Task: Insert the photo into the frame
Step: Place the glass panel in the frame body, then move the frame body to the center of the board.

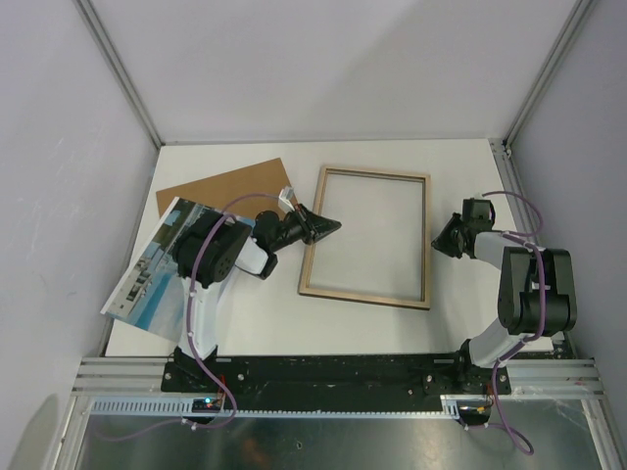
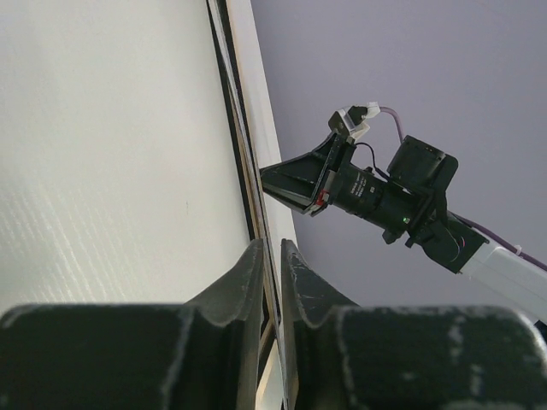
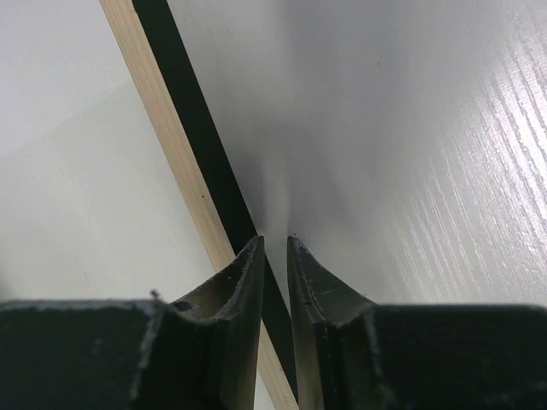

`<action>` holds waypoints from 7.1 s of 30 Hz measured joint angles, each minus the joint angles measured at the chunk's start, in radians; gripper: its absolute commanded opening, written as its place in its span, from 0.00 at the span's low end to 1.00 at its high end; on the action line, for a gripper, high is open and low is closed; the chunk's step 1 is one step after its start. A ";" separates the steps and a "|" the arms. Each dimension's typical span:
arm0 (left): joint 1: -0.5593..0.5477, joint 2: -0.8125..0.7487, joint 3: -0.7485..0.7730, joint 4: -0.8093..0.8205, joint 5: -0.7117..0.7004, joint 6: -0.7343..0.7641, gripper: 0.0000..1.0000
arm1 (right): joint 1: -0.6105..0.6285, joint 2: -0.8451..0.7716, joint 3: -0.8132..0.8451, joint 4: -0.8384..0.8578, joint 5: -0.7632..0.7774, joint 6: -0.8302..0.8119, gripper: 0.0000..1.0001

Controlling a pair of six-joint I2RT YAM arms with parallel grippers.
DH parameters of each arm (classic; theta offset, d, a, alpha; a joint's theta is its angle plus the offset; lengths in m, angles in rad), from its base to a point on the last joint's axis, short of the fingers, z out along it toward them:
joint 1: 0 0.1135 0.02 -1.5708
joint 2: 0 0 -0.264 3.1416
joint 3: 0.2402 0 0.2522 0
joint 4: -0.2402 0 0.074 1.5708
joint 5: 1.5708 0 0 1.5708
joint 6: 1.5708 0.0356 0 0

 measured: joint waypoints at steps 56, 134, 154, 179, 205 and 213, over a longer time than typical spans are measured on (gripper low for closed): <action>-0.004 0.030 0.040 -0.176 0.031 0.109 0.40 | 0.608 -0.176 0.168 -0.184 0.119 -0.056 0.82; 0.037 -0.119 0.106 -0.629 0.015 0.369 0.56 | 1.000 0.186 0.389 -0.241 0.613 -0.003 0.98; 0.129 -0.378 0.026 -0.805 -0.065 0.447 0.58 | 0.986 0.212 0.389 -0.241 0.572 -0.003 0.98; -0.051 -0.380 0.225 -1.245 -0.422 0.682 0.42 | 0.486 -0.420 0.312 -0.367 0.436 -0.008 0.98; -0.161 -0.228 0.362 -1.422 -0.660 0.737 0.15 | 0.355 -0.548 0.173 -0.433 0.275 -0.027 0.97; -0.182 -0.220 0.372 -1.421 -0.672 0.749 0.00 | 0.341 -0.557 0.164 -0.433 0.261 -0.029 0.97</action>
